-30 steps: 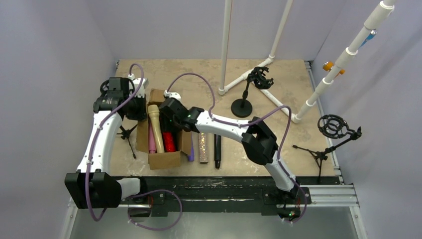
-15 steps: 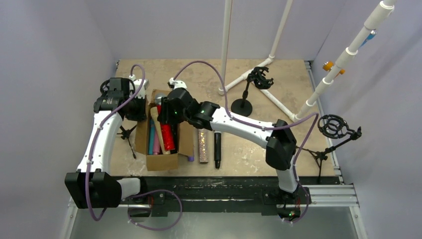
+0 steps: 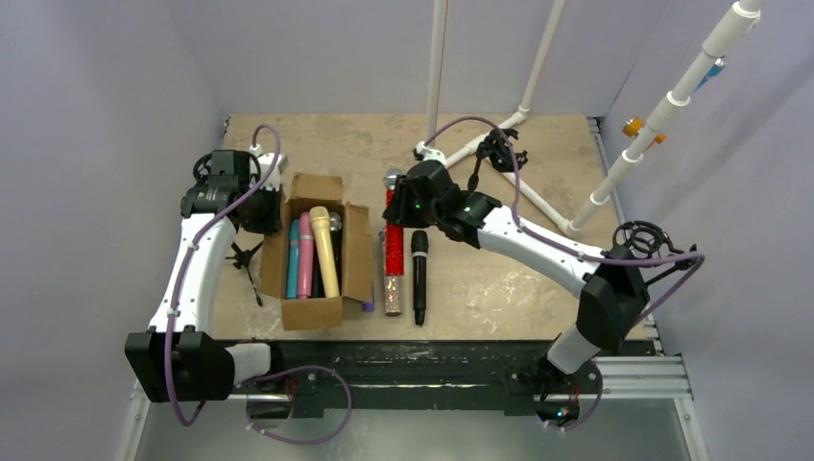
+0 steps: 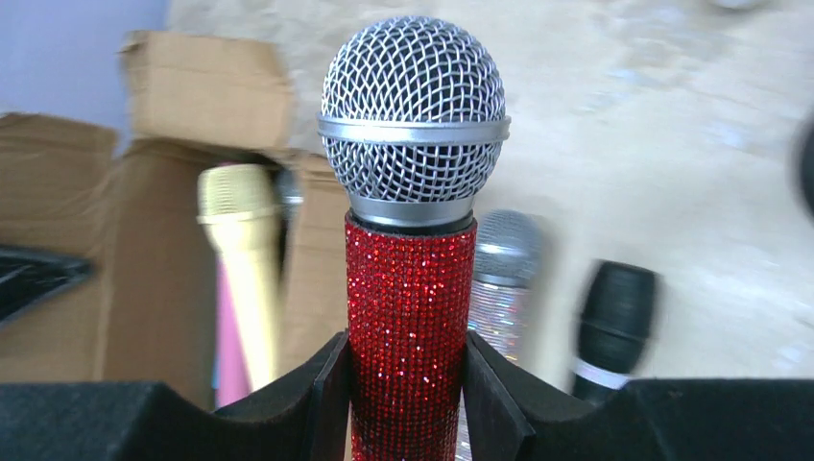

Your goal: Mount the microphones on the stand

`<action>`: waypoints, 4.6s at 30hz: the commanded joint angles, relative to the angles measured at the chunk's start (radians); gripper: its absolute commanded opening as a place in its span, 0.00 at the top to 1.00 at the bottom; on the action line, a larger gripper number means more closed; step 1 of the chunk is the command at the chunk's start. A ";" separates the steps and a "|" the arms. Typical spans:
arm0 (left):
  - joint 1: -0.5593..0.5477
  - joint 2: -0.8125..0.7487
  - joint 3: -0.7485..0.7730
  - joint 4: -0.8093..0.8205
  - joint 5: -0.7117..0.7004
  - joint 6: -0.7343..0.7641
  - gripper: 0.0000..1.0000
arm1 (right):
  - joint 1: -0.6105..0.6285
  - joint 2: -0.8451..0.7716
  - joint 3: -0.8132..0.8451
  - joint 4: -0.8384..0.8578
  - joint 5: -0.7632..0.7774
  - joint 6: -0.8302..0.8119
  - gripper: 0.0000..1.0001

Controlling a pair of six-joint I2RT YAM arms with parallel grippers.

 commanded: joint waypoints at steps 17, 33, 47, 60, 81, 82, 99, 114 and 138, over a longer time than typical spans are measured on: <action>-0.003 -0.026 0.026 0.016 0.026 0.013 1.00 | -0.146 -0.151 -0.470 0.100 0.032 0.001 1.00; -0.004 -0.029 0.032 0.008 0.040 0.009 1.00 | -0.144 -0.049 -0.427 0.112 -0.042 0.019 0.51; -0.004 -0.032 0.033 0.006 0.050 0.000 1.00 | -0.098 -0.130 -0.307 0.078 -0.113 0.042 0.47; -0.004 -0.038 0.038 -0.001 0.055 -0.008 1.00 | 0.158 0.206 0.308 -0.090 0.006 -0.051 0.48; -0.004 -0.050 0.030 -0.001 0.086 -0.014 1.00 | 0.193 0.560 0.593 -0.198 0.044 -0.076 0.46; -0.004 -0.049 0.027 0.001 0.086 -0.015 1.00 | 0.195 0.573 0.600 -0.200 0.037 -0.074 0.46; -0.022 -0.037 0.021 0.018 0.022 0.004 1.00 | 0.200 0.364 0.516 -0.074 -0.048 -0.059 0.79; -0.021 -0.043 0.036 -0.006 0.010 0.014 1.00 | -0.072 -0.195 -0.154 -0.008 -0.115 -0.082 0.82; -0.022 -0.049 0.043 -0.022 0.031 0.006 1.00 | -0.208 -0.070 -0.467 0.151 -0.074 -0.107 0.58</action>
